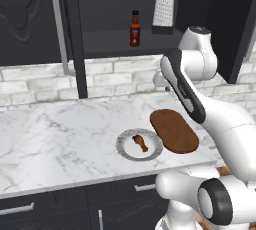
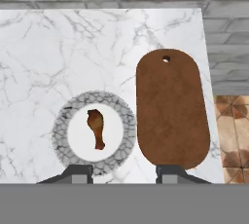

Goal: Pick the chicken drumstick from the plate and place it on the cutting board. Then pick the condiment bottle from the cabinet and place it next to the cutting board.

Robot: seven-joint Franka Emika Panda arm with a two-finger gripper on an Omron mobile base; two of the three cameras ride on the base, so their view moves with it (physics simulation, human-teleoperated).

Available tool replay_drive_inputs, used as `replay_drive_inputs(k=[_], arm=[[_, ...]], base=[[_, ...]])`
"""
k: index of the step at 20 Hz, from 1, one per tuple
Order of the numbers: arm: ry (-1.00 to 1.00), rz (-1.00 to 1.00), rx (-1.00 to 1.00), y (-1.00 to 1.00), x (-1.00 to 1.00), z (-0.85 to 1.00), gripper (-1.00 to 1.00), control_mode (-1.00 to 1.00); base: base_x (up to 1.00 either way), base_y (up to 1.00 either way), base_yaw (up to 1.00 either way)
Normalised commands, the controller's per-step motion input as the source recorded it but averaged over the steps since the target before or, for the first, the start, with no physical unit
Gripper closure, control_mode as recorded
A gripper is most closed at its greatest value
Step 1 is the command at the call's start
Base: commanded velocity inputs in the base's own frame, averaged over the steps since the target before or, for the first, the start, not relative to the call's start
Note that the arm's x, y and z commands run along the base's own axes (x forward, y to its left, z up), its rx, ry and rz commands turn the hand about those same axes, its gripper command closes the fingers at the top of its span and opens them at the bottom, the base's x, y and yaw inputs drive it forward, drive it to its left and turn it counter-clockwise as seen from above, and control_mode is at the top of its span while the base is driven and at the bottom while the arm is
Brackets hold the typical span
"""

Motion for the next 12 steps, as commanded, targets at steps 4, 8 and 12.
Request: replay_drive_inputs(k=[4, 8, 12], arm=[[0.0, 0.0, 0.0, 0.01, -0.06, -0.04, -1.0, -1.0], [0.0, 0.0, 0.0, 0.01, -0.16, -0.14, -1.0, -1.0], [0.0, 0.01, 0.0, 0.06, -0.16, -0.18, -1.0, -1.0]], base=[[0.0, 0.0, 0.0], [0.0, 0.0, 0.0], [0.0, 0.0, 0.0]])
